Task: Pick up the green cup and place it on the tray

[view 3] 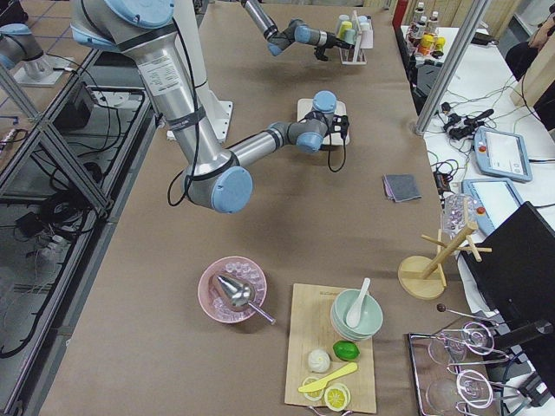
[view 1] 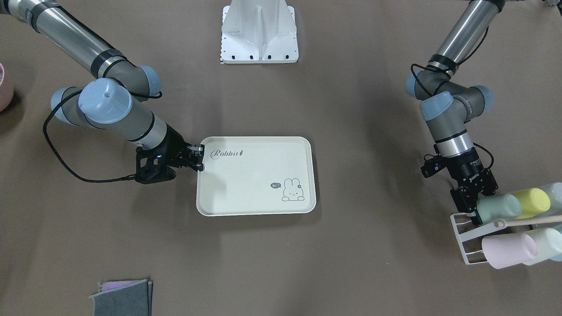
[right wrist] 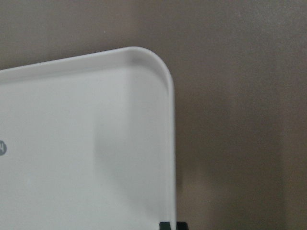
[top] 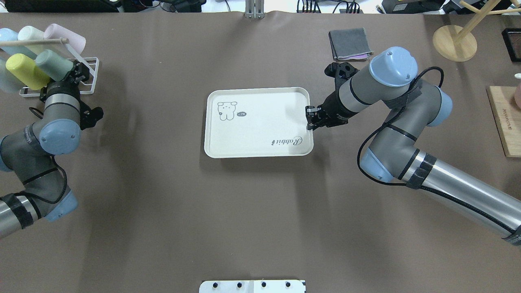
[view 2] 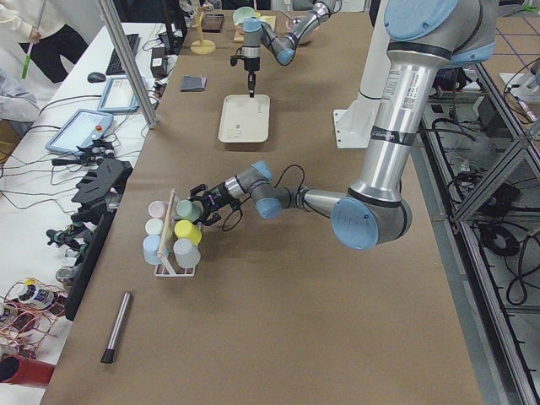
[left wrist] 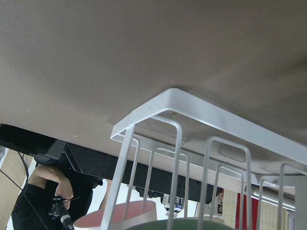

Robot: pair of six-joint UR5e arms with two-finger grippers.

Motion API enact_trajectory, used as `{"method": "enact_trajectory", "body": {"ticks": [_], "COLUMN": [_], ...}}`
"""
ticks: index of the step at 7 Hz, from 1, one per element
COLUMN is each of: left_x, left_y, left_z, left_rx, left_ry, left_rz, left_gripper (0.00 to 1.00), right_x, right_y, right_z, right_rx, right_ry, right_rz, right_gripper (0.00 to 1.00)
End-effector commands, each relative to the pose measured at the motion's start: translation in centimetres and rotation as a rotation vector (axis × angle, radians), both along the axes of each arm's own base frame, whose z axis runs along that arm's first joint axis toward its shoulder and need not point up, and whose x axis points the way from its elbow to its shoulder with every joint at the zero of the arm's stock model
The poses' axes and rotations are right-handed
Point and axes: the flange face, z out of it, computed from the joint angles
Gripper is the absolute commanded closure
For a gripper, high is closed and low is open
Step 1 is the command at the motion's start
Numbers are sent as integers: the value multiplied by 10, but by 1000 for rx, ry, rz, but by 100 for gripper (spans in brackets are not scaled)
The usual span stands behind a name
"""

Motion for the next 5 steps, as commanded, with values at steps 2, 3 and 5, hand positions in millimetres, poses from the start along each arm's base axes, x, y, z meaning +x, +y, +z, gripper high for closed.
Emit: {"method": "enact_trajectory", "body": {"ticks": [2,3,5], "left_x": [-1,1,1], "left_y": [1,-1,-2], "left_z": [7,0,-8], "left_rx": [15,24,34], "left_ry": [9,0,-18], "left_rz": [7,19,34], "left_gripper": [18,19,20], "right_x": [-11,-14,-20], "right_y": [8,11,15], "right_z": [-3,-2,-4], "right_rx": [6,5,7], "right_ry": [-2,0,-2], "right_rz": [-15,-20,-29], "right_gripper": [100,100,100]}}
